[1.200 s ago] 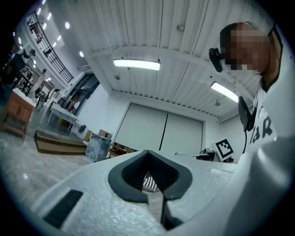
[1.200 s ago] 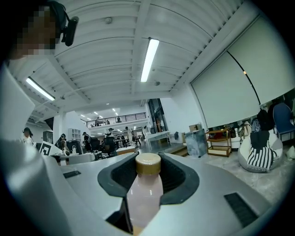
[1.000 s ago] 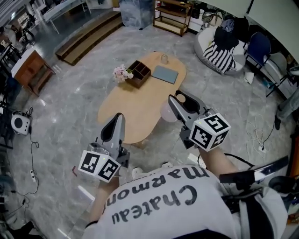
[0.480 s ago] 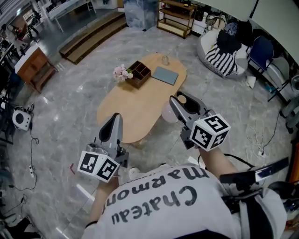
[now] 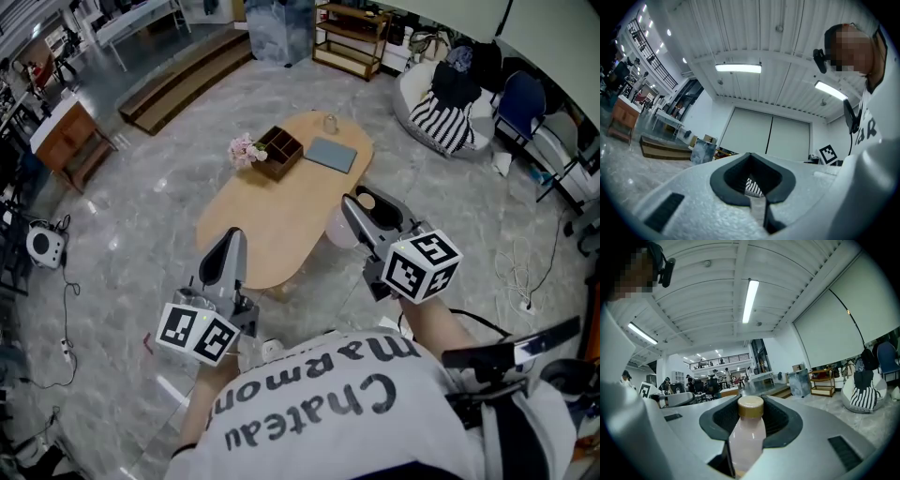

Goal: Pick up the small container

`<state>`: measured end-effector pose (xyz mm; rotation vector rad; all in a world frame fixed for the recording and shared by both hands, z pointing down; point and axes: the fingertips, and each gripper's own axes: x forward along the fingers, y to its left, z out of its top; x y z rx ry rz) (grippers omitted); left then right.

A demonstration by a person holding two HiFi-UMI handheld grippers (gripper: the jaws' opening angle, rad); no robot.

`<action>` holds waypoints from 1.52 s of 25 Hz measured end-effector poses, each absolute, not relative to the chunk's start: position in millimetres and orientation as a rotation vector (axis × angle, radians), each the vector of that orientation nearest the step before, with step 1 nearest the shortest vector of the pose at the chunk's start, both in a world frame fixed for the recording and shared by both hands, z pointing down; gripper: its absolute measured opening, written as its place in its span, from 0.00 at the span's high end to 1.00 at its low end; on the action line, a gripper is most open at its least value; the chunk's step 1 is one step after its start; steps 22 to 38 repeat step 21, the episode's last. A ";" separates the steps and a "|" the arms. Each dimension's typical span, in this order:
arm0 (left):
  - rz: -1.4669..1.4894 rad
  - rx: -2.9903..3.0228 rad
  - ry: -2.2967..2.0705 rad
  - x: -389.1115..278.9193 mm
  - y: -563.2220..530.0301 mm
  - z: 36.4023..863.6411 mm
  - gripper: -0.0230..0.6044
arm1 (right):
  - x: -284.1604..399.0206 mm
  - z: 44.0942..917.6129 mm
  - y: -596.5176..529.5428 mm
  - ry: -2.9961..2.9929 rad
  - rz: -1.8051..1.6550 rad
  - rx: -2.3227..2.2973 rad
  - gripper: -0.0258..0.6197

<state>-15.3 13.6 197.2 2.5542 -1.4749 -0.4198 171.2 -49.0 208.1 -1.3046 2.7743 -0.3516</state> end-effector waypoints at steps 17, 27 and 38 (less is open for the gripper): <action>-0.422 2.575 -1.430 -44.3 2.6 196.1 0.94 | 145.9 206.6 -47.7 2.753 -0.337 -1.335 0.75; -0.423 2.582 -1.415 -48.7 -2.2 194.9 0.94 | 140.8 206.2 -50.5 2.749 -0.336 -1.351 0.75; -0.423 2.582 -1.415 -48.7 -2.2 194.9 0.94 | 140.8 206.2 -50.5 2.749 -0.336 -1.351 0.75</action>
